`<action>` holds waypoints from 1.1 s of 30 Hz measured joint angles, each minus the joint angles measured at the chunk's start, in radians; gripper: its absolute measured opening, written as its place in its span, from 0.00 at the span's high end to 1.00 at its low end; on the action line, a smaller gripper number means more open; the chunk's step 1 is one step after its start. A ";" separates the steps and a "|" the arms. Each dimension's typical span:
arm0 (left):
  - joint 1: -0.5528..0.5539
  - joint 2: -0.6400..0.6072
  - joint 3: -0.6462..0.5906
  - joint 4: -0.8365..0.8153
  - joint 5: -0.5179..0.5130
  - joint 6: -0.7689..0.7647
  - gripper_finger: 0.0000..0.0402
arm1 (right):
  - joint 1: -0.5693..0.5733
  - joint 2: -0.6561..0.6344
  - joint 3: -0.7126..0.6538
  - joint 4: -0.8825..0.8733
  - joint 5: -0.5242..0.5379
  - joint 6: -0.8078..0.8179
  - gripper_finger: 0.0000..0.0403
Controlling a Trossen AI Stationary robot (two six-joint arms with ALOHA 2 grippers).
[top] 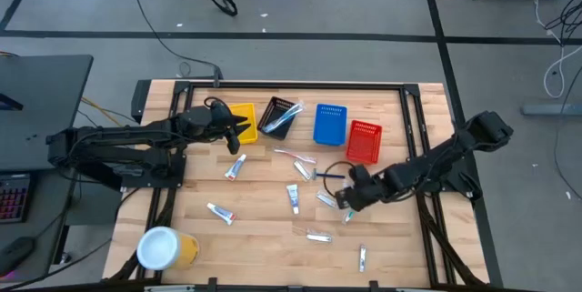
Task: Pick & Place Travel size toiletries
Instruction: Put the blue toothpaste into the blue bin
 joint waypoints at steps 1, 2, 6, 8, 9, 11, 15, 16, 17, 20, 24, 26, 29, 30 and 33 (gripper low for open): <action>0.000 0.000 0.000 0.000 0.000 0.000 0.70 | -0.016 0.000 0.000 0.035 0.052 -0.041 0.77; 0.000 0.000 0.000 0.000 0.000 0.000 0.70 | -0.031 0.000 0.000 0.068 0.109 -0.088 0.77; 0.000 0.000 0.000 0.000 0.000 0.000 0.70 | -0.115 0.000 0.002 0.205 0.363 -0.311 0.77; 0.000 0.000 0.000 0.000 0.000 0.000 0.70 | -0.167 0.000 0.002 0.277 0.467 -0.419 0.77; 0.000 0.000 0.000 0.001 0.000 0.000 0.70 | -0.199 -0.001 0.002 0.312 0.497 -0.476 0.77; 0.000 0.000 0.000 0.001 0.000 0.000 0.70 | -0.271 -0.001 0.002 0.377 0.515 -0.577 0.77; 0.000 0.000 0.000 0.001 0.000 0.000 0.70 | -0.442 -0.001 0.002 0.437 0.433 -0.724 0.77; 0.000 0.000 0.000 0.001 0.000 0.000 0.70 | -0.487 -0.001 0.003 0.435 0.390 -0.752 0.77; 0.000 0.000 0.000 0.001 0.000 0.000 0.70 | -0.528 -0.001 0.003 0.430 0.346 -0.777 0.77; 0.000 0.000 0.000 0.001 0.000 0.000 0.70 | -0.635 0.005 0.003 0.418 0.210 -0.880 0.77; 0.000 0.000 0.000 0.001 0.000 0.000 0.70 | -0.732 0.005 0.003 0.397 0.002 -1.004 0.77; 0.000 0.000 0.000 0.001 0.000 0.000 0.70 | -0.760 0.005 0.003 0.377 -0.020 -1.027 0.76; 0.000 0.000 0.000 0.001 0.000 0.000 0.70 | -0.783 0.008 0.003 0.337 -0.020 -1.059 0.73; 0.000 0.000 0.000 0.001 0.000 0.000 0.70 | -0.786 0.010 0.003 0.319 -0.020 -1.064 0.72; 0.000 0.000 0.000 0.001 0.000 0.000 0.70 | -0.790 0.019 0.003 0.302 -0.021 -1.083 0.68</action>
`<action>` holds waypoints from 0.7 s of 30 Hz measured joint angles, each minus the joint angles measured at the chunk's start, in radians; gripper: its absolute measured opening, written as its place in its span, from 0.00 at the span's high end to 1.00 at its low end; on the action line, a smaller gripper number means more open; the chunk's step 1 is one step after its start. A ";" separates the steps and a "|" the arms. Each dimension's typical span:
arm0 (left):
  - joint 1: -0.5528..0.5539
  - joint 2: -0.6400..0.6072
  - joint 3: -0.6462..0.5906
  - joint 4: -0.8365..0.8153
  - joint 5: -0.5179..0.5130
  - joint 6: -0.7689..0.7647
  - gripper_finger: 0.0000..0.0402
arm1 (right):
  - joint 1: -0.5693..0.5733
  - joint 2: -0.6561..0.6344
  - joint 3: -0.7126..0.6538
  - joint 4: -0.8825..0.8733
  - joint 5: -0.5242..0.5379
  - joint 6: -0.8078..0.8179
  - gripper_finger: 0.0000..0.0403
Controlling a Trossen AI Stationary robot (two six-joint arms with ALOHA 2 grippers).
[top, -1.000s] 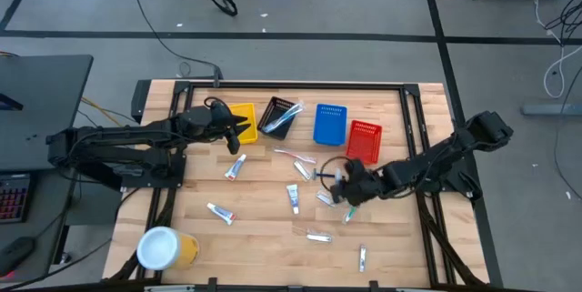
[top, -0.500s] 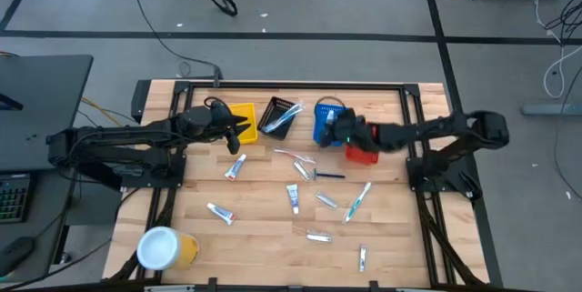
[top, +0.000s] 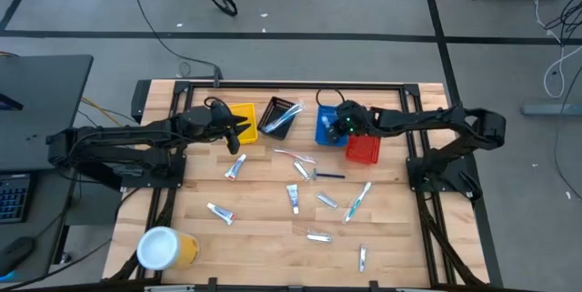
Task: Pick & Place Travel size toiletries
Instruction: Put the blue toothpaste into the blue bin, then put the silver nail cutter into the red bin
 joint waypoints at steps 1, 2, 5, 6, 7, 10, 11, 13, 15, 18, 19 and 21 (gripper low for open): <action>0.000 0.000 0.000 0.000 0.000 0.000 0.70 | 0.000 0.005 0.000 -0.001 -0.001 -0.003 0.66; 0.000 0.000 0.000 0.000 0.000 0.000 0.70 | 0.001 0.010 0.000 -0.004 -0.001 -0.004 0.65; 0.000 0.000 0.000 0.001 0.000 0.004 0.70 | 0.001 0.017 0.000 0.024 -0.002 -0.019 0.61; 0.000 0.000 0.000 0.002 0.000 0.007 0.70 | 0.002 0.016 0.000 0.039 -0.007 -0.030 0.60; 0.000 0.000 0.000 0.001 0.000 0.010 0.70 | 0.003 0.010 0.000 0.053 -0.025 -0.045 0.59; 0.000 0.000 0.000 0.002 0.000 0.010 0.70 | 0.026 -0.013 0.000 0.132 -0.103 -0.080 0.59; 0.000 0.000 0.000 0.002 0.000 0.010 0.70 | 0.041 -0.020 0.000 0.150 -0.137 -0.092 0.58; 0.000 0.000 0.000 0.002 0.000 0.010 0.70 | 0.082 -0.025 0.000 0.180 -0.185 -0.112 0.58; 0.000 0.000 0.000 0.000 0.000 0.010 0.70 | 0.137 -0.027 0.000 0.195 -0.207 -0.117 0.58; 0.000 0.000 0.000 0.000 0.000 0.010 0.70 | 0.238 -0.027 0.000 0.181 -0.206 -0.115 0.58; 0.000 0.000 0.000 0.000 0.000 0.009 0.70 | 0.275 -0.027 0.000 0.170 -0.192 -0.111 0.58; 0.000 0.000 0.000 0.000 0.000 0.006 0.70 | 0.345 -0.027 0.000 0.144 -0.147 -0.087 0.58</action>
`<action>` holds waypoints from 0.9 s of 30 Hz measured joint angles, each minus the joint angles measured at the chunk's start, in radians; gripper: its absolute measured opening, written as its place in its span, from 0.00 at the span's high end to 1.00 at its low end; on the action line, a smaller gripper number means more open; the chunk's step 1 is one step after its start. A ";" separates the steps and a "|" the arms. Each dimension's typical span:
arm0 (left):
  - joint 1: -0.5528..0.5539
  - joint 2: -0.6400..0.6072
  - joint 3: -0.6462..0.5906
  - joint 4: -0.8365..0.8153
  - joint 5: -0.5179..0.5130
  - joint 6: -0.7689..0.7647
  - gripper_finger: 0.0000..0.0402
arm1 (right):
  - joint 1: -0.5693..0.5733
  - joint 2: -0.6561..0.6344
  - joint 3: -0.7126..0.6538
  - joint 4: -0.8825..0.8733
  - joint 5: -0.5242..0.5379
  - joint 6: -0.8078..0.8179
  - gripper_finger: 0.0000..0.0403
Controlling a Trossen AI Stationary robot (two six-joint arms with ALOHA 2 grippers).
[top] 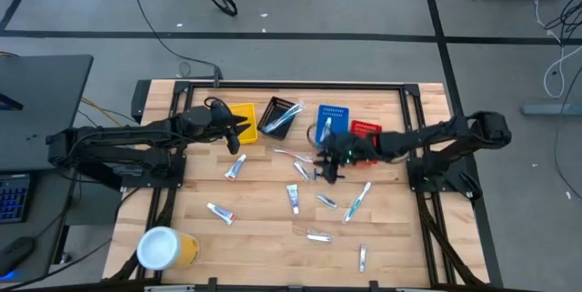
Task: Pick & Place Travel size toiletries
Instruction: Put the silver nail cutter into the red bin
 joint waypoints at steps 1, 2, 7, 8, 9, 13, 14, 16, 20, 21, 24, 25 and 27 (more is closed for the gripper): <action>0.000 0.000 0.000 0.001 0.000 -0.002 0.70 | 0.034 0.000 0.000 -0.012 0.019 0.017 0.58; 0.000 0.000 0.000 0.001 0.000 -0.003 0.70 | 0.067 0.000 0.000 -0.020 0.030 0.039 0.58; 0.000 0.000 0.000 0.001 0.000 -0.005 0.70 | 0.217 0.006 0.000 -0.033 0.060 0.137 0.58; 0.000 0.000 0.000 0.001 0.000 -0.006 0.70 | 0.245 0.008 0.000 -0.052 0.065 0.140 0.58; 0.000 0.000 0.000 0.001 0.000 -0.006 0.70 | 0.269 0.011 0.000 -0.075 0.082 0.152 0.58; 0.000 0.000 0.000 0.004 -0.009 -0.026 0.70 | 0.331 0.030 0.000 -0.145 0.149 0.274 0.58; 0.000 0.000 0.000 0.003 -0.012 -0.031 0.70 | 0.341 0.040 0.000 -0.144 0.150 0.302 0.58; 0.000 0.000 0.000 0.003 -0.014 -0.033 0.70 | 0.364 0.058 0.000 -0.156 0.149 0.341 0.58; 0.000 0.000 0.000 -0.001 -0.016 0.000 0.70 | 0.397 0.099 0.000 -0.165 0.148 0.376 0.58; 0.000 0.000 0.000 -0.002 -0.016 0.002 0.70 | 0.402 0.109 0.000 -0.167 0.148 0.378 0.58; 0.000 0.000 0.000 -0.001 -0.020 -0.003 0.70 | 0.411 0.139 0.000 -0.158 0.148 0.397 0.58; 0.000 0.000 0.000 -0.002 -0.020 -0.004 0.70 | 0.413 0.151 0.000 -0.154 0.144 0.408 0.58; 0.000 0.000 0.000 -0.002 -0.023 -0.005 0.70 | 0.411 0.175 0.000 -0.162 0.117 0.416 0.58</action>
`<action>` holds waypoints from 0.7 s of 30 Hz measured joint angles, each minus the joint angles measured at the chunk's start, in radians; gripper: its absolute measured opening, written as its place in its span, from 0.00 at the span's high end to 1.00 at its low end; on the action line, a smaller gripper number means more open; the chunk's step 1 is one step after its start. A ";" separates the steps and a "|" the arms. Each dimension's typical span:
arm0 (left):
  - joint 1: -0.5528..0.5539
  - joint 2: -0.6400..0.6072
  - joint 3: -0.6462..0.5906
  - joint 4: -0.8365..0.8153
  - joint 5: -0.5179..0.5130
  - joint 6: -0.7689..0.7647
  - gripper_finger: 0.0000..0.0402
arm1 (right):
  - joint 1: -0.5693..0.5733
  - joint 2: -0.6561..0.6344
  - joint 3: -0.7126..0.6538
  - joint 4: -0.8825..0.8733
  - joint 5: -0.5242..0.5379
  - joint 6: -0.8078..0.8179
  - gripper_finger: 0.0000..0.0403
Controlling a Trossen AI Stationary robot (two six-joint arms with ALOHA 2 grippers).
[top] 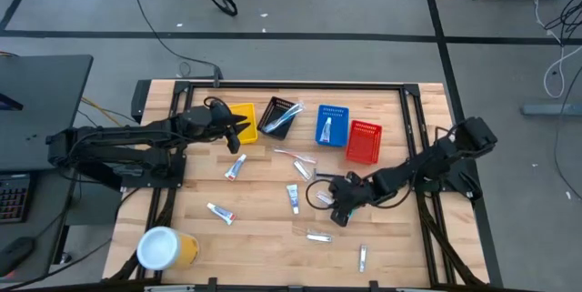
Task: Pick & Place Travel size toiletries
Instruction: Put the silver nail cutter into the red bin
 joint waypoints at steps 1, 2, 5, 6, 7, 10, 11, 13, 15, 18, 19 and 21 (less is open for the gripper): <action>0.000 0.000 0.000 -0.001 0.000 -0.001 0.70 | 0.000 0.015 0.000 -0.001 -0.016 0.000 0.58; 0.000 0.000 0.000 -0.001 0.000 -0.001 0.70 | -0.001 0.030 0.000 -0.005 -0.021 0.000 0.58; 0.000 0.000 0.000 -0.002 0.000 -0.001 0.70 | 0.001 0.061 0.004 -0.001 -0.011 -0.011 0.58; 0.000 0.000 0.000 -0.002 0.000 -0.001 0.70 | 0.000 0.066 0.004 -0.001 -0.012 -0.028 0.58; 0.000 0.000 0.000 -0.002 0.000 -0.001 0.70 | 0.000 0.071 0.004 -0.001 -0.015 -0.047 0.59; 0.000 0.000 0.000 -0.002 0.000 -0.001 0.70 | 0.001 0.072 0.004 -0.008 -0.004 -0.119 0.62; 0.000 0.000 0.000 -0.002 0.000 -0.001 0.70 | 0.001 0.072 0.004 -0.012 -0.004 -0.140 0.64; 0.000 0.000 0.000 -0.002 0.000 -0.001 0.70 | -0.001 0.072 0.004 -0.025 -0.002 -0.165 0.68; 0.000 0.000 0.000 -0.002 0.000 -0.001 0.70 | -0.003 0.073 0.004 -0.035 0.000 -0.175 0.73; 0.000 0.000 0.000 -0.002 0.000 -0.001 0.70 | -0.003 0.072 0.003 -0.025 0.014 -0.157 0.78; 0.000 0.000 0.000 -0.002 0.000 -0.001 0.70 | -0.003 0.071 0.002 -0.018 0.016 -0.147 0.79; 0.000 0.000 0.000 -0.001 0.000 -0.001 0.70 | -0.006 0.061 0.000 -0.008 0.020 -0.139 0.79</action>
